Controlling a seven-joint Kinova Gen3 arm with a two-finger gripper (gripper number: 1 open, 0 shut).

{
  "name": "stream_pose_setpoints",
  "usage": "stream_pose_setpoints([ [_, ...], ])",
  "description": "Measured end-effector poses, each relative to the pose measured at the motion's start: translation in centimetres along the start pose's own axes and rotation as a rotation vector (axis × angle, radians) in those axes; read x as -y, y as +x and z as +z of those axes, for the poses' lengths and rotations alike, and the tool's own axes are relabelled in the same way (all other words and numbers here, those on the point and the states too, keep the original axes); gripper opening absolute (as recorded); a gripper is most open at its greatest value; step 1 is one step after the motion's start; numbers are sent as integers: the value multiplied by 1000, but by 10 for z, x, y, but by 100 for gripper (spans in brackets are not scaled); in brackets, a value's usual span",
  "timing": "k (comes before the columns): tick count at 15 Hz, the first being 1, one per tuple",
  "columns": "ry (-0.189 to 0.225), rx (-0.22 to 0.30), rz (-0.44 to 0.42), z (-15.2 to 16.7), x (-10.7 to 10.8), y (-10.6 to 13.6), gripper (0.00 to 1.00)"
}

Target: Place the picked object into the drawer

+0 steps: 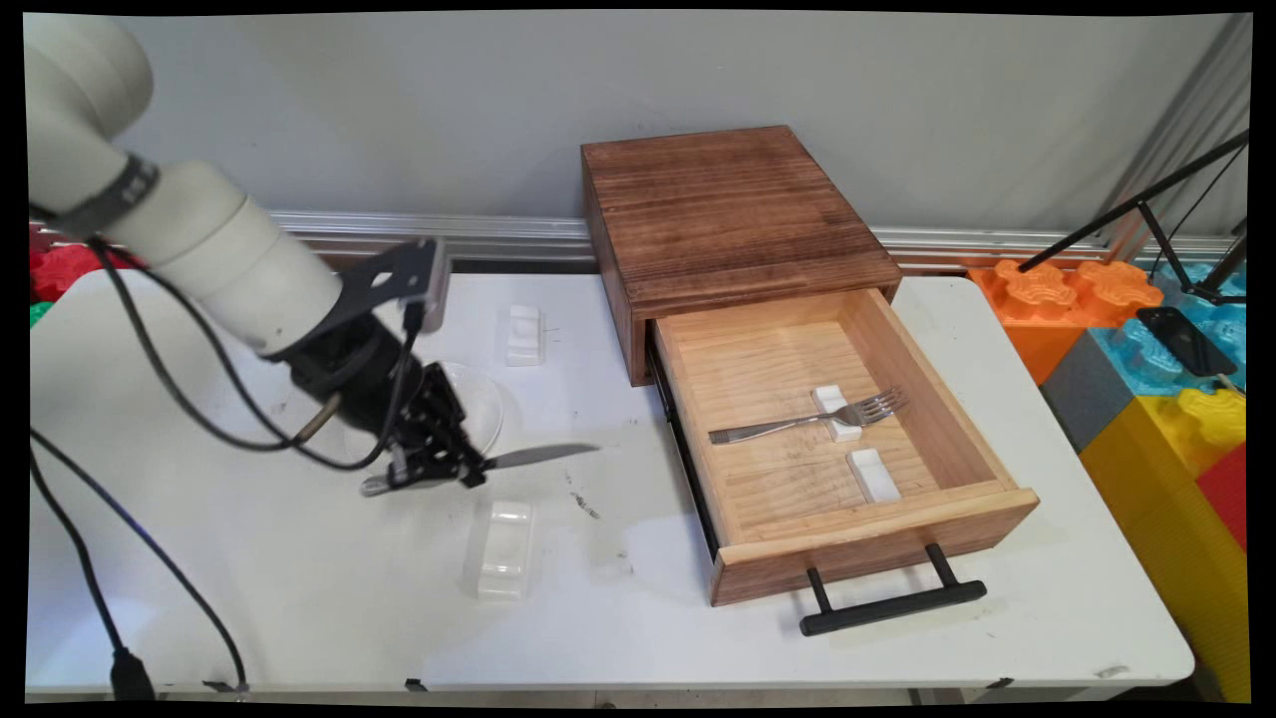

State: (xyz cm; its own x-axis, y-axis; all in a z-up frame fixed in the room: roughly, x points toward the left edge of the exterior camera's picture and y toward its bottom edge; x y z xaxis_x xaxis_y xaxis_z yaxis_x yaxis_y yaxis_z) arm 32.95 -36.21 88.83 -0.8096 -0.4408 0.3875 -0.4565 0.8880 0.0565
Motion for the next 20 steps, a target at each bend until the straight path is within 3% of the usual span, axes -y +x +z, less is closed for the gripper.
stream_pose_setpoints([
  [8,-24,-73,4,-15,-8,74,0],
  [20,-35,-165,7,23,-13,173,0],
])
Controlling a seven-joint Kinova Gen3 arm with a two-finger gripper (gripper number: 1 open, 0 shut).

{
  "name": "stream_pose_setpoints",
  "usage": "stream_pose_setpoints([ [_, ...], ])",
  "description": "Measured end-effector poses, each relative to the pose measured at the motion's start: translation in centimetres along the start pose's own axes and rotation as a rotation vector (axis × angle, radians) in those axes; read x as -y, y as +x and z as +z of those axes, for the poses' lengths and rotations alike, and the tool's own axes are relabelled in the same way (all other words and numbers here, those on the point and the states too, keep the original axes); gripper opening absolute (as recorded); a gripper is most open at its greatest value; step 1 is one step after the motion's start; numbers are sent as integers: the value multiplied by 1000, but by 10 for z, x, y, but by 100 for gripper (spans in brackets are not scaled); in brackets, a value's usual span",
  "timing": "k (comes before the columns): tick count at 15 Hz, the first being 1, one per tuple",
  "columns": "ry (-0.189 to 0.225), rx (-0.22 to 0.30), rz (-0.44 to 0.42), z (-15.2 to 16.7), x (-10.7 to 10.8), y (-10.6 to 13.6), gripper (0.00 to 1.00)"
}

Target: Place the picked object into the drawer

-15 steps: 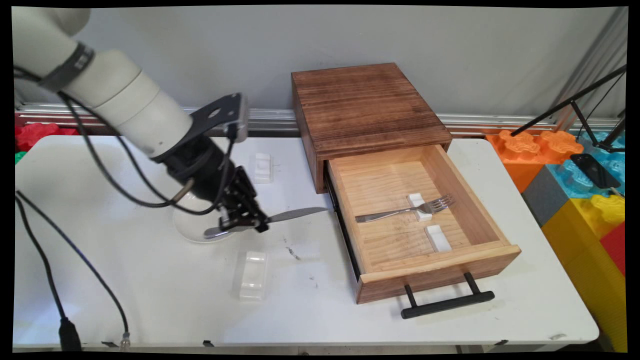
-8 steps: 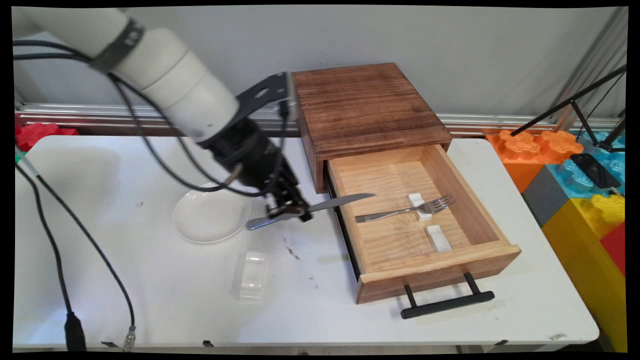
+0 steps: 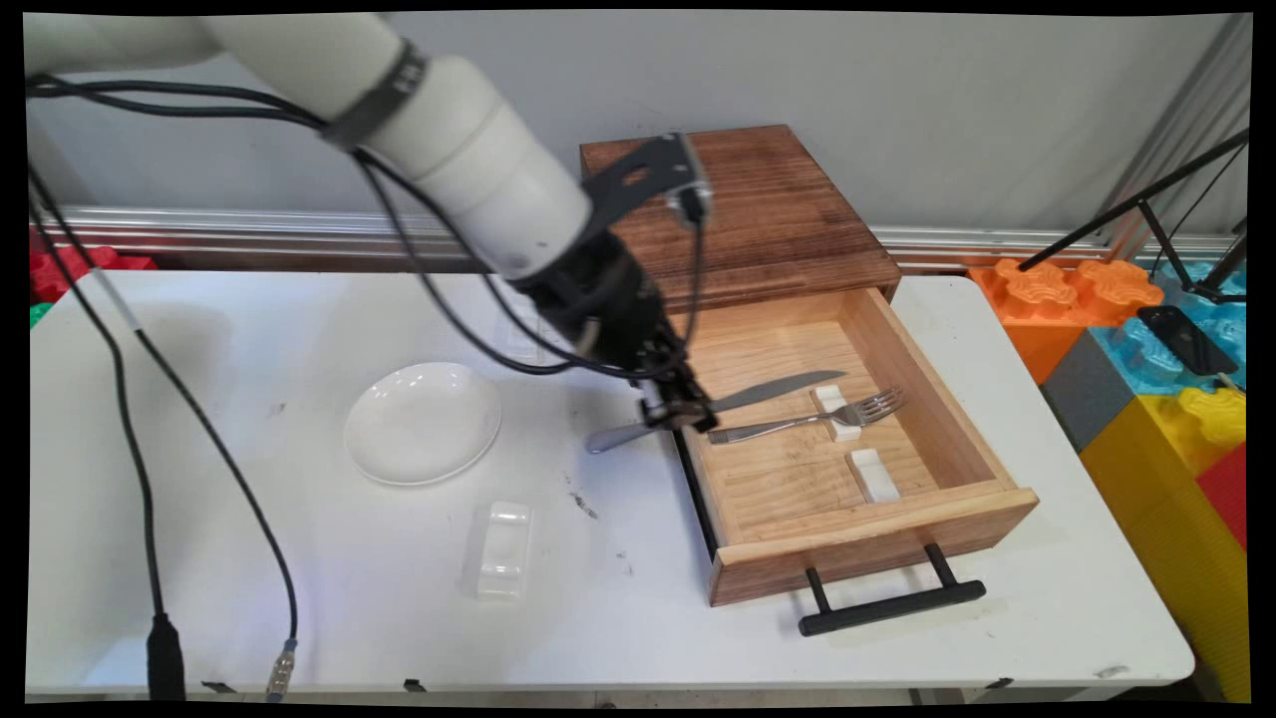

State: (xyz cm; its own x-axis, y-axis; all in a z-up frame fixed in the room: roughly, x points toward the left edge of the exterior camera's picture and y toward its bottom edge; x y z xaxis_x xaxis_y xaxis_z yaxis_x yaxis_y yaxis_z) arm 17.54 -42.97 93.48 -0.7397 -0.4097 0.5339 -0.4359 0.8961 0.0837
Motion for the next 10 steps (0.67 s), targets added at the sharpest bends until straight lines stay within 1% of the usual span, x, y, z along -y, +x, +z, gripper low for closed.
stream_pose_setpoints([
  [3,0,-24,3,24,0,24,0],
  [6,-3,-42,7,49,-1,43,0],
  [10,1,-57,15,73,2,59,0],
])
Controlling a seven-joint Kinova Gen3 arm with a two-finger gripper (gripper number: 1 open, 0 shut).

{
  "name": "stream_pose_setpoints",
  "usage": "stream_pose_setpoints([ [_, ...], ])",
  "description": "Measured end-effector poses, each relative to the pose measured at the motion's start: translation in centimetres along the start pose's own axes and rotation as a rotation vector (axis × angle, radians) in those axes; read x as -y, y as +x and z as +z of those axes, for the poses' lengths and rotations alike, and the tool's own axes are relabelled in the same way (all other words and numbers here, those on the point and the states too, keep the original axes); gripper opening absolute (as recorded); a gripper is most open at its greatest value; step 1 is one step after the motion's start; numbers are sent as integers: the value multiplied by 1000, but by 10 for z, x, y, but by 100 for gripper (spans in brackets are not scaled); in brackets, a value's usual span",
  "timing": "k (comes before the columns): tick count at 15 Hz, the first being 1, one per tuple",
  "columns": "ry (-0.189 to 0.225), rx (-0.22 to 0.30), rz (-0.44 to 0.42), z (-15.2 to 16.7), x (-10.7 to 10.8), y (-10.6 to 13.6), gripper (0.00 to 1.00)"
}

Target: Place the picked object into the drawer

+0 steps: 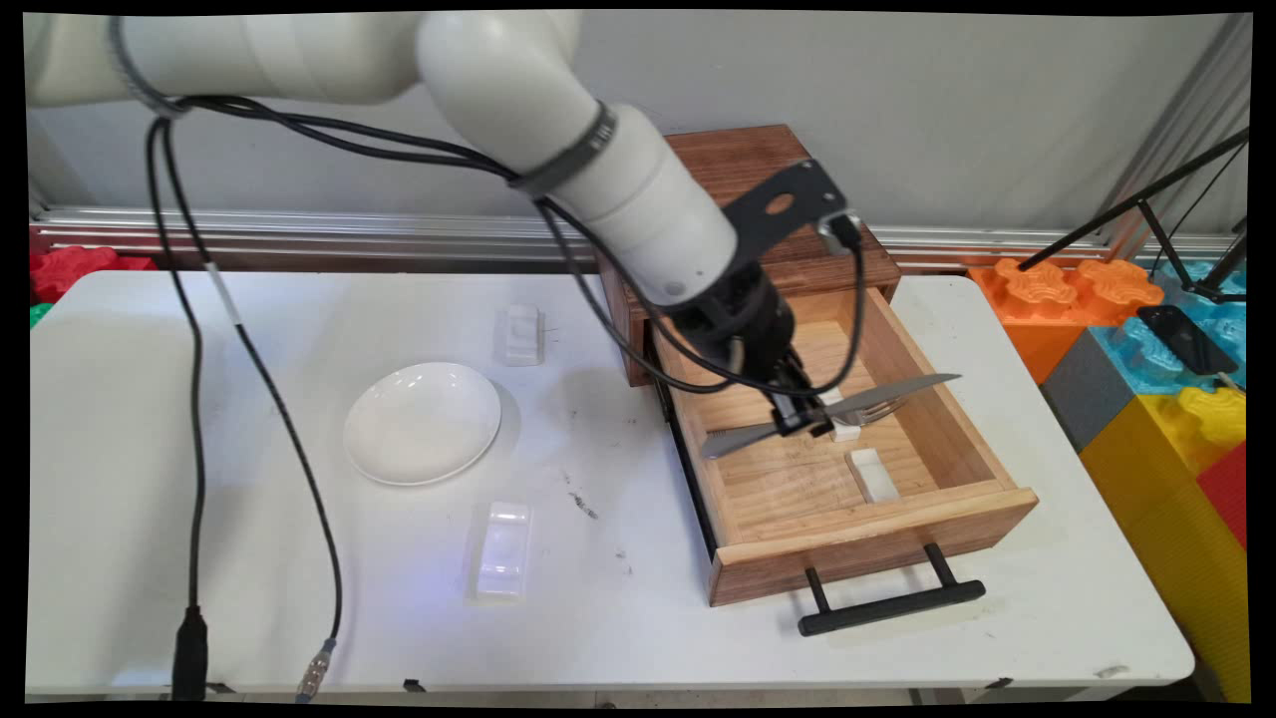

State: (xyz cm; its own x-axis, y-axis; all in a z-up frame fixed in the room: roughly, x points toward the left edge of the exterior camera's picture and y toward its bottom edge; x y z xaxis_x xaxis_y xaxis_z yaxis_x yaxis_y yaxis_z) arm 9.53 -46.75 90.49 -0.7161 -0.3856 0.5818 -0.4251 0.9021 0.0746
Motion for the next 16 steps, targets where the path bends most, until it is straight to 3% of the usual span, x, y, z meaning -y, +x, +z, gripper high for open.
stream_pose_setpoints([
  [7,-4,-19,-18,46,5,12,0],
  [16,-2,-13,-10,92,13,4,0],
])
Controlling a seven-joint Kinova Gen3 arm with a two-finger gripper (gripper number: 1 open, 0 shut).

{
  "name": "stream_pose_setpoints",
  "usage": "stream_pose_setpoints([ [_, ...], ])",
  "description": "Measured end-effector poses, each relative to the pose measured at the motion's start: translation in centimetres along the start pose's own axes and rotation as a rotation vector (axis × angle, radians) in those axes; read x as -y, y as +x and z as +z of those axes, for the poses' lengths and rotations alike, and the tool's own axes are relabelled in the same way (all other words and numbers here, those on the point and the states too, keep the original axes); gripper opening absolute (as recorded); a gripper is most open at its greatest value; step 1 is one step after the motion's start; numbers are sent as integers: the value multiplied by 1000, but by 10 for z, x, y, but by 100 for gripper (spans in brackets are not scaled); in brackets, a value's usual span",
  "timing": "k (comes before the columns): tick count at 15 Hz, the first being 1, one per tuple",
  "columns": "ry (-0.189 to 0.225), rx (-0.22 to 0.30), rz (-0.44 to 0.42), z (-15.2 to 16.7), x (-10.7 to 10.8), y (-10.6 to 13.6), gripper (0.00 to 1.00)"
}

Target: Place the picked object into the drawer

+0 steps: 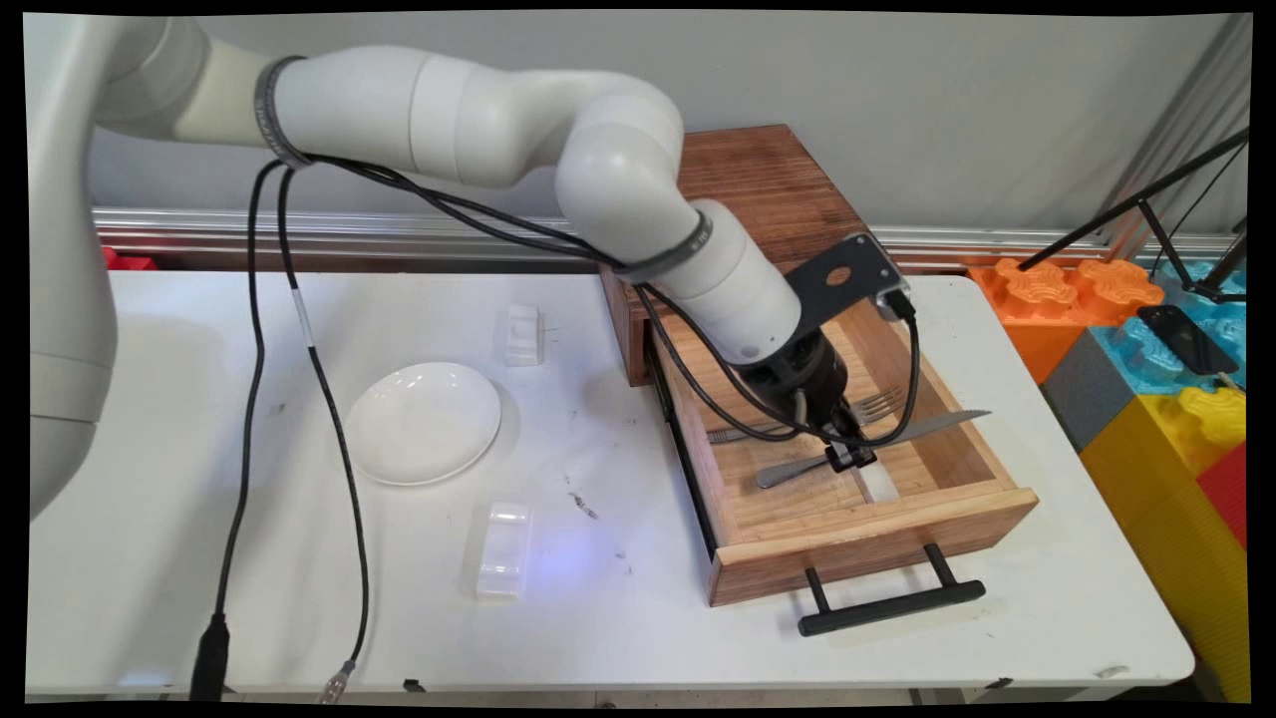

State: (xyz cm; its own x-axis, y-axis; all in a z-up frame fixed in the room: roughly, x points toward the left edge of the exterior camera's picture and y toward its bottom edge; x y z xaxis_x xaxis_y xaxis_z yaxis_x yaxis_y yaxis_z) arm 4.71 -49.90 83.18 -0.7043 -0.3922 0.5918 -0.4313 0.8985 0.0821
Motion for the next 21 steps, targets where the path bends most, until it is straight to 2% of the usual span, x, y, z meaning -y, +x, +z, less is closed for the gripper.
stream_pose_setpoints([
  [7,5,11,4,26,9,-8,0],
  [21,-16,28,-15,49,17,-19,0],
])
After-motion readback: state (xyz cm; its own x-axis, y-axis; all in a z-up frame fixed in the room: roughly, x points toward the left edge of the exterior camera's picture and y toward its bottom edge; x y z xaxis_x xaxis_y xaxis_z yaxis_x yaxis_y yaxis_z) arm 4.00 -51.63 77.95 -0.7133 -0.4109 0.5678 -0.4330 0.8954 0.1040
